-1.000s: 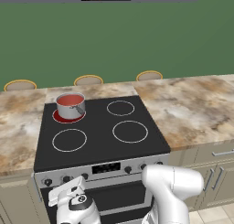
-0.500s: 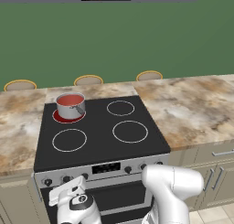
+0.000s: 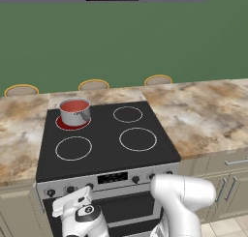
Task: Wait until the marinara sauce is simmered to a deep red color and then turn off the stove.
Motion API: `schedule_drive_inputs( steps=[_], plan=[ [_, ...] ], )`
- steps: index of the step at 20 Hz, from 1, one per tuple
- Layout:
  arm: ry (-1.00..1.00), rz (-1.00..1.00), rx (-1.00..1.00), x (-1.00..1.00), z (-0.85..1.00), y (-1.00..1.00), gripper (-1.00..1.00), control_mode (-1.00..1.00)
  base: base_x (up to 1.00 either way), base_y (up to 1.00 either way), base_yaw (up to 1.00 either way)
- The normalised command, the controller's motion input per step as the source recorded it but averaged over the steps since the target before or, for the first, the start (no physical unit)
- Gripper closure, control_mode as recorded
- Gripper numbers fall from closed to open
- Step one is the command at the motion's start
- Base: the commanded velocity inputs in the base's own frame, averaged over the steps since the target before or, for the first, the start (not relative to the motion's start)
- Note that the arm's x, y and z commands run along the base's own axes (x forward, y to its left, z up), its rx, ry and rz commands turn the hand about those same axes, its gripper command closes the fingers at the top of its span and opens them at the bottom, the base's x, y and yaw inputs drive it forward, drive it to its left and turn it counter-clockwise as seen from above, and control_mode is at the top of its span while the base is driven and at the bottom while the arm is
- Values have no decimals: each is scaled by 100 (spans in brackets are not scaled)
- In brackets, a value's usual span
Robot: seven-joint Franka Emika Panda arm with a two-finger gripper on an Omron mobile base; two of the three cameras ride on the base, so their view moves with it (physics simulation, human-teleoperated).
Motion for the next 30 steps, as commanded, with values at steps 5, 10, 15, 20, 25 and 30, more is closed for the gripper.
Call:
schedule_drive_inputs(
  steps=[5,10,15,20,25,30],
  plan=[
    [0,0,6,0,0,-1,100,-100,0,0,0],
    [0,-1,6,0,0,0,100,-100,0,0,0],
    [0,-3,6,0,0,0,100,-100,0,0,0],
    [0,0,9,0,0,-5,100,-100,0,0,0],
    [0,0,10,0,0,-6,100,-100,0,0,0],
    [0,0,11,0,0,-7,100,-100,0,0,0]
  ],
)
